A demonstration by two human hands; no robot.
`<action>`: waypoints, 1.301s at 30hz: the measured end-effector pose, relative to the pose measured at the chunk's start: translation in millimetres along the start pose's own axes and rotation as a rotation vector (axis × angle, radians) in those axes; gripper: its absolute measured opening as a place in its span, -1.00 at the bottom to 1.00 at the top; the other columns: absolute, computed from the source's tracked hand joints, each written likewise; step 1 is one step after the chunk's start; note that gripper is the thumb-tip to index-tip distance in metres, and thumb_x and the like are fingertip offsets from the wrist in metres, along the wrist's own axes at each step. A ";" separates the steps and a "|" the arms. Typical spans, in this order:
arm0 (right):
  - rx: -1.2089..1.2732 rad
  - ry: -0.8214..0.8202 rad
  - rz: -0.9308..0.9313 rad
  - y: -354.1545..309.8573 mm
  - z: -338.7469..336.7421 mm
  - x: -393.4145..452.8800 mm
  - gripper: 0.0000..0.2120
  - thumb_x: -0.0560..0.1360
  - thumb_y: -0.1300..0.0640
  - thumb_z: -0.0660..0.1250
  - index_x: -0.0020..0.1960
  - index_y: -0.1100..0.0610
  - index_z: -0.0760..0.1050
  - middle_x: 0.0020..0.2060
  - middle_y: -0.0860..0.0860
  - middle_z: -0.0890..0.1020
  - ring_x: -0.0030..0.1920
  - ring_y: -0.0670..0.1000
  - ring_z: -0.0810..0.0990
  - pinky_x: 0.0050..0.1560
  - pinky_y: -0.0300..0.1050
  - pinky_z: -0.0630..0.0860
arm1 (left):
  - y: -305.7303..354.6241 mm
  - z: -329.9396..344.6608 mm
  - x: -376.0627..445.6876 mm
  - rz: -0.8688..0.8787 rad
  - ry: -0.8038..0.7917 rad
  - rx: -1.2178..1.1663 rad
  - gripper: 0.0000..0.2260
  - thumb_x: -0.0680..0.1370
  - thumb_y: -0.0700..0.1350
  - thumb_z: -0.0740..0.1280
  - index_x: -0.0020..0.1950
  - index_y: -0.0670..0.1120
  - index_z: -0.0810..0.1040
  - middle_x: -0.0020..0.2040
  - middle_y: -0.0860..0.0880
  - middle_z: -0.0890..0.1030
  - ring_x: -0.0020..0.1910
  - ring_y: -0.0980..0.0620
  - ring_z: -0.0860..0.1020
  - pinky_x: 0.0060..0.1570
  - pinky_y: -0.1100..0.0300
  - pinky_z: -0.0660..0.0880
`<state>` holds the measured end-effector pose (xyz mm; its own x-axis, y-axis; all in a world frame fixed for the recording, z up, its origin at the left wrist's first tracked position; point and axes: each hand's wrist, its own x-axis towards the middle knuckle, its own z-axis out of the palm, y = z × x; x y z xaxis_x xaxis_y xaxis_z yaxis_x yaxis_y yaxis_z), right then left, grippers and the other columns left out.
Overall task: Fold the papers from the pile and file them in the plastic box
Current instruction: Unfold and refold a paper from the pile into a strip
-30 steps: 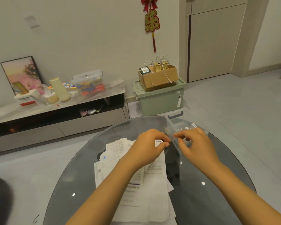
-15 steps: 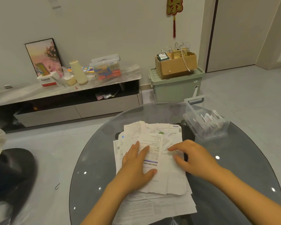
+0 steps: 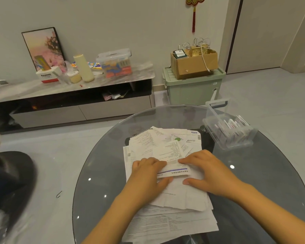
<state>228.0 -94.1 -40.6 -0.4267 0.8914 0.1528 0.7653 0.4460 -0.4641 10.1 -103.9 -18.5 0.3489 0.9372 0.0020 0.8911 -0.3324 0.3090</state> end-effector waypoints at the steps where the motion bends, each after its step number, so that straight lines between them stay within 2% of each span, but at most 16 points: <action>1: -0.003 0.004 -0.002 0.3 0.3 -0.8 -0.49 0.39 -0.24 0.35 0.31 -0.21 0.39 0.13 -0.23 0.44 0.21 -0.18 0.30 0.21 -0.27 0.29 | 0.3 -0.4 -1.6 0.010 0.001 -0.004 -0.56 0.56 0.17 0.19 0.42 0.12 0.31 0.31 0.14 0.38 0.30 0.13 0.27 0.23 0.28 0.03; 4: -0.003 0.063 -0.020 1.4 0.5 -2.9 -0.63 0.40 -0.22 0.24 0.16 -0.20 0.54 -0.04 -0.18 0.52 0.03 -0.13 0.39 -0.03 -0.36 0.32 | 1.1 -0.7 -4.3 0.020 0.002 -0.046 -0.63 0.56 0.14 0.21 0.37 0.15 0.38 0.27 0.16 0.41 0.28 0.15 0.30 0.17 0.32 0.02; 7: 0.009 0.120 -0.023 0.5 -3.1 -4.6 -0.70 0.41 -0.19 0.20 -0.03 -0.14 0.64 -0.21 -0.19 0.47 -0.13 -0.15 0.39 -0.21 -0.40 0.24 | 3.8 -5.1 -6.6 0.003 -0.015 -0.136 -0.74 0.55 0.12 0.26 0.22 0.15 0.51 0.15 0.18 0.50 0.16 0.15 0.39 0.16 0.30 0.11; 10: 0.106 0.123 0.033 0.2 -6.4 -4.6 -0.64 0.44 -0.21 0.23 -0.15 0.05 0.61 -0.18 -0.19 0.48 -0.04 -0.18 0.38 -0.14 -0.34 0.34 | 5.3 -8.3 -6.9 -0.029 -0.003 -0.192 -0.84 0.53 0.11 0.29 -0.09 0.05 0.57 -0.05 0.11 0.57 0.01 0.08 0.44 0.10 0.24 0.23; 12: 0.154 0.060 0.081 -2.0 -7.4 -5.3 -0.72 0.49 -0.11 0.27 -0.16 0.10 0.55 -0.18 -0.13 0.52 -0.05 -0.17 0.38 -0.09 -0.26 0.39 | 5.5 -7.2 -6.1 -0.059 -0.002 -0.240 -0.86 0.51 0.12 0.31 -0.17 0.09 0.51 -0.11 0.13 0.56 -0.02 0.09 0.45 0.11 0.19 0.31; 14: 0.180 0.024 0.147 -5.9 -7.2 -6.1 -0.78 0.51 -0.05 0.28 -0.18 0.08 0.50 -0.23 -0.11 0.48 -0.13 -0.16 0.41 -0.18 -0.30 0.37 | 7.0 -5.4 -4.6 -0.106 0.001 -0.317 -0.92 0.50 0.11 0.34 -0.14 0.15 0.48 -0.14 0.20 0.55 -0.03 0.14 0.48 0.15 0.15 0.38; 17: 0.202 0.062 0.229 -10.2 -3.9 -4.8 -0.79 0.49 -0.03 0.33 -0.12 0.13 0.50 -0.26 -0.08 0.47 -0.21 -0.13 0.42 -0.25 -0.33 0.32 | 9.9 -2.0 -2.8 -0.171 0.032 -0.371 -0.84 0.48 0.09 0.37 -0.06 0.15 0.40 -0.16 0.25 0.50 -0.04 0.20 0.49 0.15 0.14 0.42; 20: 0.247 0.088 0.260 -14.2 -0.1 -3.4 -0.86 0.43 -0.02 0.39 -0.15 -0.07 0.42 -0.24 -0.10 0.47 -0.19 -0.12 0.43 -0.23 -0.30 0.34 | 12.8 2.3 0.0 -0.211 0.040 -0.383 -0.69 0.44 0.10 0.41 0.04 0.15 0.32 -0.09 0.24 0.48 0.02 0.14 0.47 0.14 0.11 0.42; 22: 0.266 0.077 0.296 -16.3 3.5 -3.2 -0.77 0.40 -0.05 0.42 -0.05 -0.15 0.39 -0.16 -0.11 0.46 -0.14 -0.13 0.45 -0.17 -0.30 0.38 | 15.3 5.6 1.9 -0.234 0.030 -0.365 -0.59 0.42 0.12 0.42 0.15 0.14 0.29 -0.02 0.20 0.46 0.07 0.11 0.42 0.13 0.13 0.39; 24: 0.252 0.059 0.344 -17.6 8.5 -2.8 -0.61 0.37 -0.09 0.43 0.12 -0.16 0.37 -0.09 -0.11 0.45 -0.08 -0.12 0.45 -0.08 -0.26 0.43 | 17.4 9.8 3.7 -0.252 0.025 -0.324 -0.47 0.41 0.14 0.43 0.27 0.12 0.25 0.07 0.15 0.44 0.11 0.07 0.36 0.14 0.15 0.34; 26: 0.192 0.040 0.384 -17.2 13.3 -1.1 -0.49 0.36 -0.13 0.43 0.23 -0.14 0.32 -0.10 -0.11 0.41 -0.04 -0.07 0.43 -0.04 -0.24 0.41 | 17.8 12.5 6.4 -0.259 0.015 -0.304 -0.39 0.41 0.12 0.44 0.34 0.10 0.21 0.14 0.10 0.43 0.15 0.06 0.36 0.23 0.12 0.30; 29: 0.172 0.007 0.403 -14.2 16.3 2.3 -0.37 0.36 -0.13 0.44 0.34 -0.15 0.23 -0.08 -0.08 0.42 0.00 -0.03 0.40 0.04 -0.18 0.42 | 15.0 11.3 10.9 -0.284 -0.028 -0.327 -0.32 0.41 0.07 0.46 0.41 0.09 0.17 0.08 0.10 0.39 0.15 0.05 0.35 0.30 0.08 0.25; 32: 0.235 -0.033 0.396 -11.8 12.0 2.4 -0.20 0.40 -0.02 0.43 0.43 -0.28 0.00 -0.06 -0.06 0.44 0.01 -0.04 0.40 0.14 -0.13 0.43 | 11.6 8.3 11.6 -0.274 -0.051 -0.303 -0.29 0.43 0.01 0.46 0.46 0.09 0.14 0.00 0.11 0.35 0.07 0.08 0.32 0.30 0.10 0.23; 34: 0.277 -0.050 0.348 -13.8 5.6 1.0 -0.14 0.44 0.08 0.42 0.40 -0.37 -0.12 -0.11 -0.06 0.46 -0.04 -0.08 0.41 0.12 -0.18 0.41 | 10.0 7.3 10.5 -0.260 -0.045 -0.298 -0.30 0.44 -0.03 0.45 0.46 0.09 0.14 0.00 0.14 0.34 0.02 0.13 0.30 0.31 0.11 0.23; 36: 0.279 -0.062 0.292 -15.7 -0.5 -1.2 -0.18 0.47 0.16 0.37 0.33 -0.43 -0.12 -0.16 -0.07 0.46 -0.09 -0.12 0.41 0.03 -0.27 0.39 | 9.8 7.1 8.9 -0.256 -0.025 -0.303 -0.31 0.44 -0.05 0.46 0.45 0.09 0.15 0.01 0.15 0.32 0.01 0.14 0.30 0.28 0.12 0.26; 39: 0.245 -0.078 0.264 -15.4 -3.4 -4.9 -0.32 0.50 0.21 0.30 0.33 -0.39 0.07 -0.19 -0.14 0.46 -0.09 -0.12 0.40 0.00 -0.30 0.40 | 9.8 8.6 7.6 -0.267 0.014 -0.312 -0.31 0.42 -0.06 0.47 0.44 0.12 0.17 0.04 0.13 0.32 0.11 0.06 0.33 0.22 0.12 0.33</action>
<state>220.0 -105.1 -31.3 -0.2729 0.9600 -0.0624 0.7198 0.1607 -0.6753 24.0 -101.0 -23.6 0.1112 0.9882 -0.1049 0.8184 -0.0311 0.5738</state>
